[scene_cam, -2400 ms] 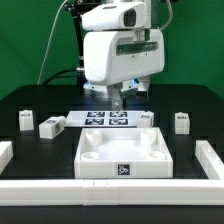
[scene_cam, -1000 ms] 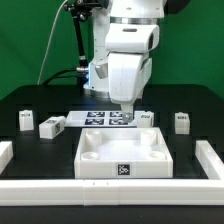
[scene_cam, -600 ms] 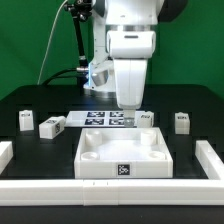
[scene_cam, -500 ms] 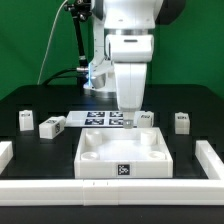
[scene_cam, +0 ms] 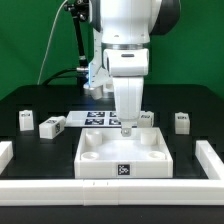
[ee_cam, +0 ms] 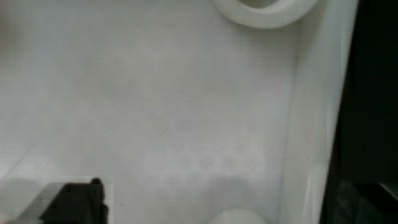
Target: Assemble one leg
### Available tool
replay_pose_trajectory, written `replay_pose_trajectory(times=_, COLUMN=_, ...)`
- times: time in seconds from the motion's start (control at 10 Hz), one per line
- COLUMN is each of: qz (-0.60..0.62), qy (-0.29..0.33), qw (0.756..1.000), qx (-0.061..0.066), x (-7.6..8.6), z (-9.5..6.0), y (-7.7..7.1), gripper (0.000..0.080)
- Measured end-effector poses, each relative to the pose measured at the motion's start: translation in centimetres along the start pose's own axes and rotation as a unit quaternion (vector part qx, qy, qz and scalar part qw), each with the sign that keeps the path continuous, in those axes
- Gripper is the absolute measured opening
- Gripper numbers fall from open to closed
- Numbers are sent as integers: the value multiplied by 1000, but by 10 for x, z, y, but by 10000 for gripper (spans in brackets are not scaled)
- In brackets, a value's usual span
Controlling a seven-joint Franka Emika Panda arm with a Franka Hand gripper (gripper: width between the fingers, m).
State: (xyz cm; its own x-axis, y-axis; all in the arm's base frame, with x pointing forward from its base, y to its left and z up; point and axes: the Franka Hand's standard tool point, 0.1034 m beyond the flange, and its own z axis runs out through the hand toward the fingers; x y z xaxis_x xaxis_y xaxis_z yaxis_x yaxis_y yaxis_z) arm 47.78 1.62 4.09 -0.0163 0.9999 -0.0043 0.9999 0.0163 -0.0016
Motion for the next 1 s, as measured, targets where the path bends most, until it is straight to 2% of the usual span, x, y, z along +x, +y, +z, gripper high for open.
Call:
replay_pose_trajectory(times=0.1, qz=1, qy=0, qw=1000, qx=1, x=0, z=1, y=-1, gripper=650)
replay_pose_trajectory(times=0.2, qz=2, qy=2, qw=1000, qx=8, x=0, z=10, y=-9, gripper=650)
replay_pose_trajectory(times=0.4, qz=4, qy=7, qw=1000, qx=13, x=2, z=27, y=-21, gripper=650)
replay_pose_trajectory(times=0.7, qz=8, qy=9, qw=1000, qx=20, x=3, z=34, y=-26, gripper=650)
replay_pose_trajectory(times=0.8, qz=17, qy=8, qw=1000, qx=19, x=4, z=34, y=-25, gripper=557)
replay_pose_trajectory(times=0.9, qz=18, qy=8, qw=1000, qx=20, x=4, z=34, y=-26, gripper=422)
replay_pose_trajectory(times=1.0, qz=18, qy=8, qw=1000, qx=20, x=4, z=34, y=-26, gripper=422)
